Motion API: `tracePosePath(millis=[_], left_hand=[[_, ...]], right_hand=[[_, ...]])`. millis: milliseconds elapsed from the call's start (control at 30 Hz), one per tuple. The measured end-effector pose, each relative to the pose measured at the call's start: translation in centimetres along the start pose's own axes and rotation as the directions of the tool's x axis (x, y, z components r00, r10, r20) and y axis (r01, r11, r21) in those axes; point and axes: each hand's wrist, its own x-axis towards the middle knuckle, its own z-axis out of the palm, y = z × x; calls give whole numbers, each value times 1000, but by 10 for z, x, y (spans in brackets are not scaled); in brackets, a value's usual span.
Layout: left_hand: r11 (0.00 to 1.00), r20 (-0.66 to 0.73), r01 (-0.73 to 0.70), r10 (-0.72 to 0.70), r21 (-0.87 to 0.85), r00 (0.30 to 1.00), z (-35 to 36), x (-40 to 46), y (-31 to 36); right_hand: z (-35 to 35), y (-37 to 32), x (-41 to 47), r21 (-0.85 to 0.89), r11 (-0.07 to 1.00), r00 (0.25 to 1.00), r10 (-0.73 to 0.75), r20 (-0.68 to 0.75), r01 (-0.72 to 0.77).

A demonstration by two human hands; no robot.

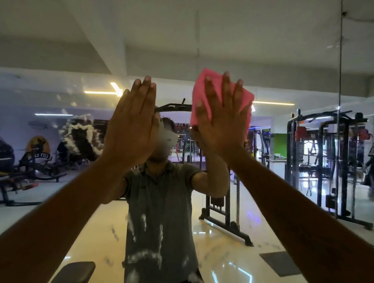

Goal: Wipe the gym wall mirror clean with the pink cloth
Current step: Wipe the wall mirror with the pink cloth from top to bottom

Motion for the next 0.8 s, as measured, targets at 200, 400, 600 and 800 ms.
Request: tracePosePath(millis=[200,400,600,800], left_hand=[[996,24,-61,59,62,998,10,-3,6],[993,25,-103,102,52,995,4,3,26],[996,35,-85,84,18,996,13,7,45],[996,45,-91,89,26,995,21,-3,57]], right_hand=[[2,13,-95,63,948,947,-316,54,312],[-9,41,-3,-2,999,998,53,-32,-53],[-9,61,-105,3,954,950,-300,86,301],[-17,87,-19,-58,995,996,82,17,-81]])
